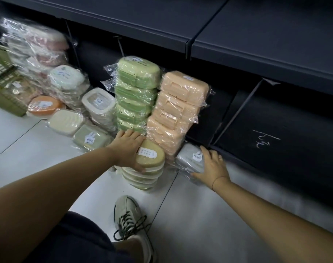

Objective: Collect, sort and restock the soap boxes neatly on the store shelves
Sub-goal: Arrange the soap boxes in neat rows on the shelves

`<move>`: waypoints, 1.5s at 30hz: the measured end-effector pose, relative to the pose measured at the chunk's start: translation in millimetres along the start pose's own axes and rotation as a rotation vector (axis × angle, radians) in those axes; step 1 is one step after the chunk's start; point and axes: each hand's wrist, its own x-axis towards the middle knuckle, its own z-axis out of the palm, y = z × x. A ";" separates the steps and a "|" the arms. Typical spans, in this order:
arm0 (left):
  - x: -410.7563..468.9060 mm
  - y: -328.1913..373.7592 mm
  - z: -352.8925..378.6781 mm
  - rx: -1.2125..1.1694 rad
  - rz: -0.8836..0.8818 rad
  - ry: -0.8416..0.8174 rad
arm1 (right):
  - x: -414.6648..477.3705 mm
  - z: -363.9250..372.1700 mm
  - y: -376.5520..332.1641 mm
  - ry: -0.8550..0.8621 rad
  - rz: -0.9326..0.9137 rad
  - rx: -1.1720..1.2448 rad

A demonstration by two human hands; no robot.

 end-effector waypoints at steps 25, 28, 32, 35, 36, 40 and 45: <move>46.6 284.6 -312.5 -0.560 0.547 0.732 | -189.0 -406.9 312.4 0.701 0.459 0.167; 77.7 333.1 -332.8 -0.608 0.552 0.732 | -193.1 -416.3 355.5 0.655 0.517 0.128; 110.9 376.2 -340.8 -0.616 0.565 0.673 | -179.6 -429.0 402.1 0.713 0.543 0.033; 131.2 390.0 -336.6 -0.587 0.565 0.707 | -161.6 -431.4 409.0 0.873 0.655 0.071; 136.2 391.2 -334.1 -0.556 0.561 0.748 | -154.2 -427.7 406.3 0.886 0.665 0.102; 144.5 390.1 -331.2 -0.458 0.579 0.860 | -126.9 -407.8 410.8 0.795 0.624 0.138; 147.1 388.5 -328.7 -0.417 0.600 0.883 | -102.3 -413.5 420.2 0.930 0.692 0.129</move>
